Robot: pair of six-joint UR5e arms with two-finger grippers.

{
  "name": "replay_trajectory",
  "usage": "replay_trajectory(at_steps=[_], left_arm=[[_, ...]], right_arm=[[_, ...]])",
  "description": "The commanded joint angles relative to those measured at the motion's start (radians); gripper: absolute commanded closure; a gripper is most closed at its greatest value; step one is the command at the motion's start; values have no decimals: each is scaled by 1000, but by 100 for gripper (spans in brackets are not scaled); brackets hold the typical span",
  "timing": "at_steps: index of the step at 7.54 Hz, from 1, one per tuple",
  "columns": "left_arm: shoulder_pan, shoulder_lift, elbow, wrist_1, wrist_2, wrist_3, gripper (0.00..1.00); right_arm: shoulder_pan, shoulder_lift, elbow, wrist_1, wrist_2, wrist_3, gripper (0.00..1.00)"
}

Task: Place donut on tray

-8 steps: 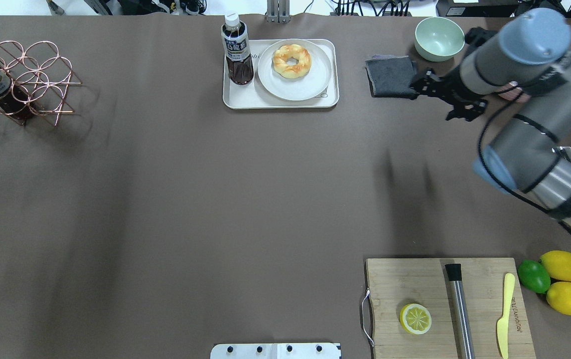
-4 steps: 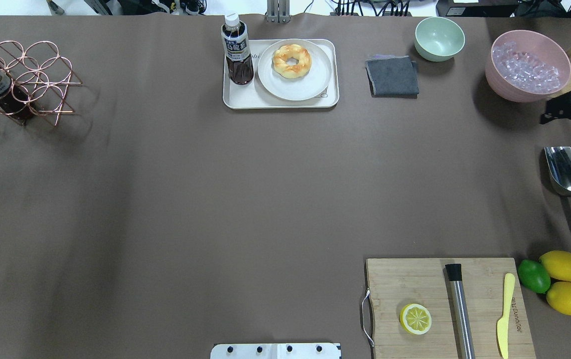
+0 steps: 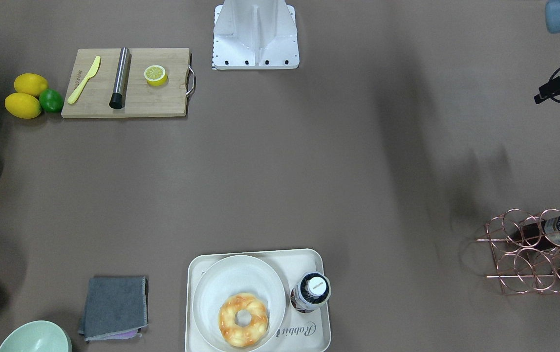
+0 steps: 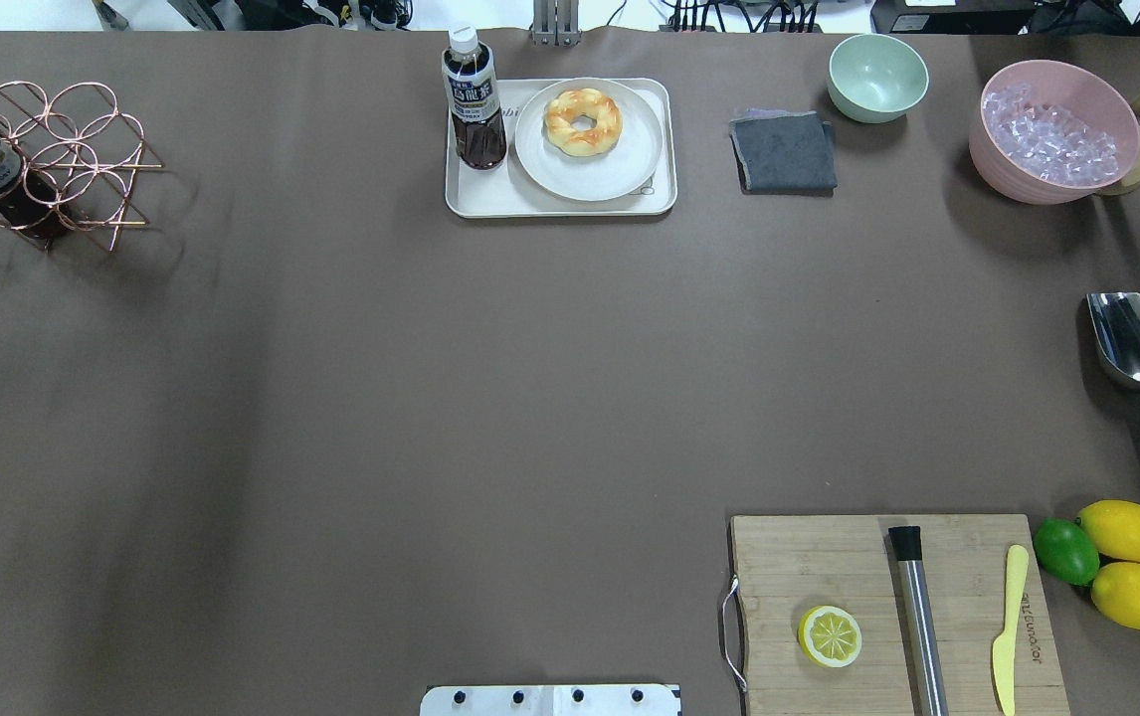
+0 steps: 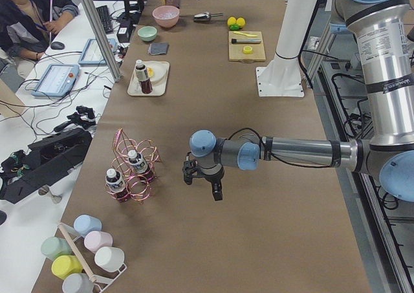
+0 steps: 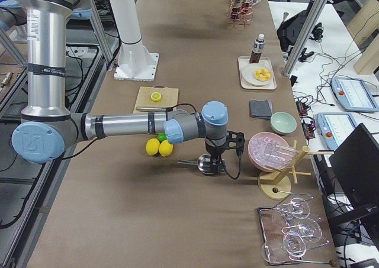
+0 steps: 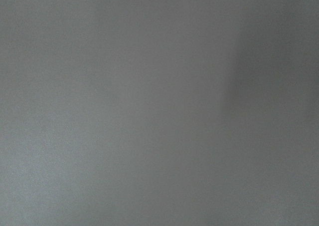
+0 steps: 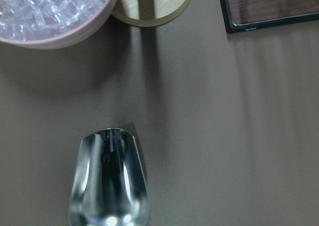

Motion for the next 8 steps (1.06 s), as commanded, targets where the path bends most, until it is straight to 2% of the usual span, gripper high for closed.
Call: replay_trajectory(at_steps=[1, 8], left_arm=[[0, -2, 0, 0, -1, 0, 2], [3, -5, 3, 0, -1, 0, 2]], right_arm=[[76, -1, -12, -134, -9, -293, 0], [79, -6, -40, -134, -27, -299, 0]])
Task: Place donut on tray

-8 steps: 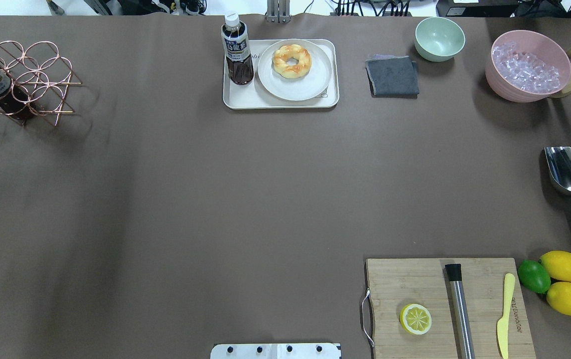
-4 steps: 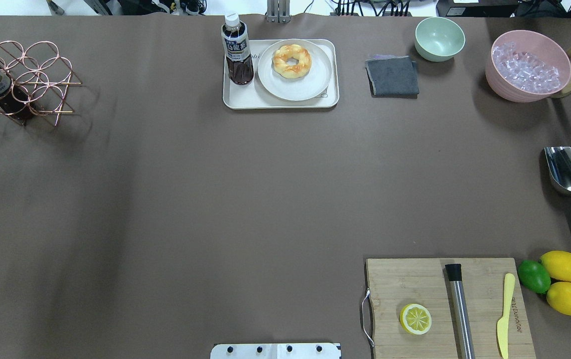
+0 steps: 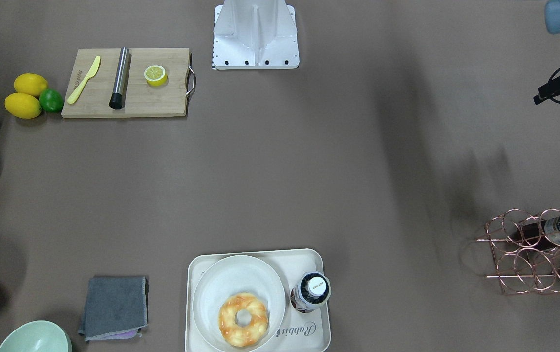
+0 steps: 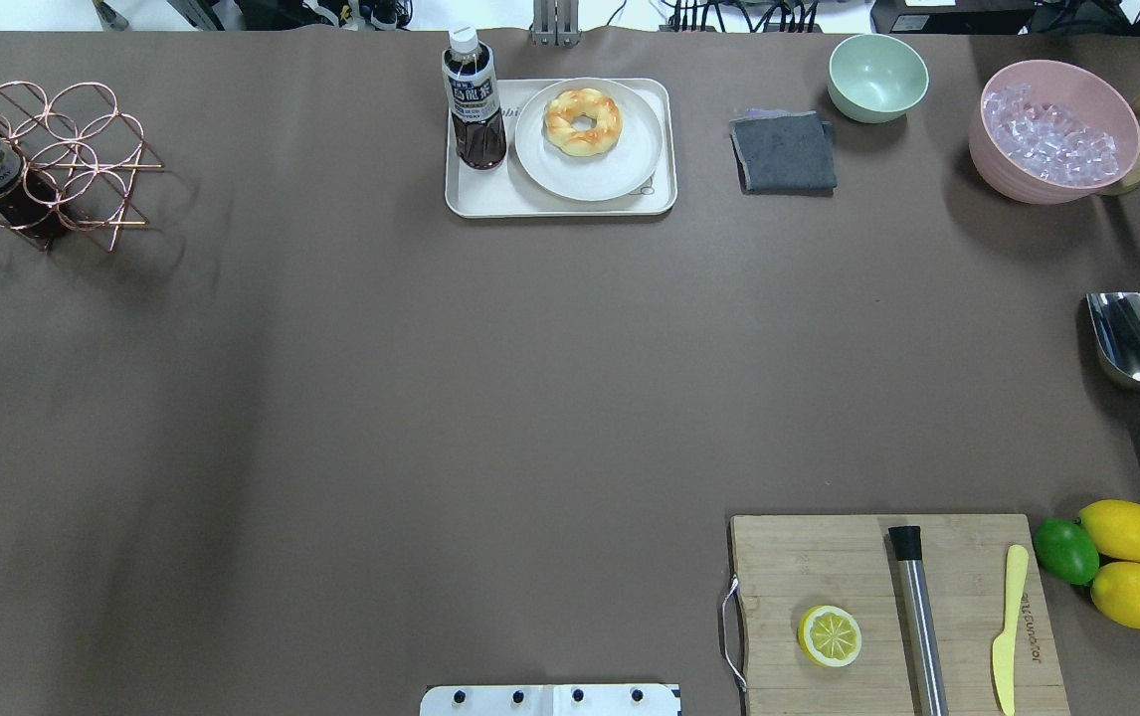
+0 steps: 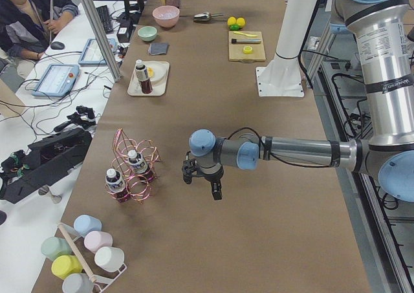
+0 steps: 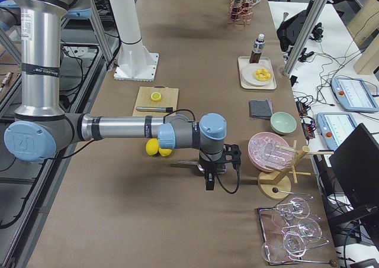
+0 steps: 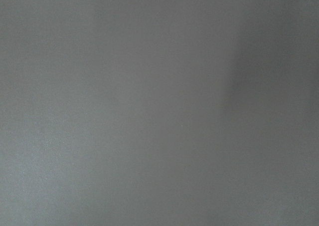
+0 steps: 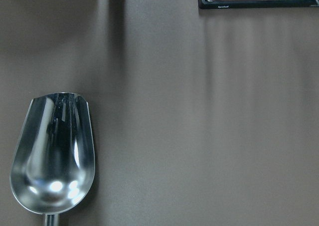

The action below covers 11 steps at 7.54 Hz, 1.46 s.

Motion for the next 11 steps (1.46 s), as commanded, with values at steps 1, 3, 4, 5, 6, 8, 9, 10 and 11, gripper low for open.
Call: replay_trajectory(at_steps=[1, 3, 4, 5, 6, 8, 9, 10, 11], left_arm=[[7, -3, 2, -1, 0, 1, 2], [11, -3, 2, -1, 0, 0, 2], [13, -2, 2, -1, 0, 0, 2], [14, -2, 2, -1, 0, 0, 2], [16, -2, 3, -1, 0, 0, 2], [18, 3, 3, -1, 0, 0, 2], [18, 3, 2, -1, 0, 0, 2], [19, 3, 3, -1, 0, 0, 2], [19, 4, 2, -1, 0, 1, 2]], right_arm=[[3, 4, -9, 9, 7, 1, 0], [18, 9, -7, 11, 51, 1, 0], [27, 3, -5, 12, 51, -2, 0], [29, 0, -2, 12, 51, -8, 0], [29, -5, 8, 12, 53, -10, 0], [29, -14, 8, 14, 48, -10, 0], [29, -17, 8, 14, 50, -10, 0], [29, -17, 8, 12, 50, -10, 0], [29, -17, 7, 12, 50, -10, 0]])
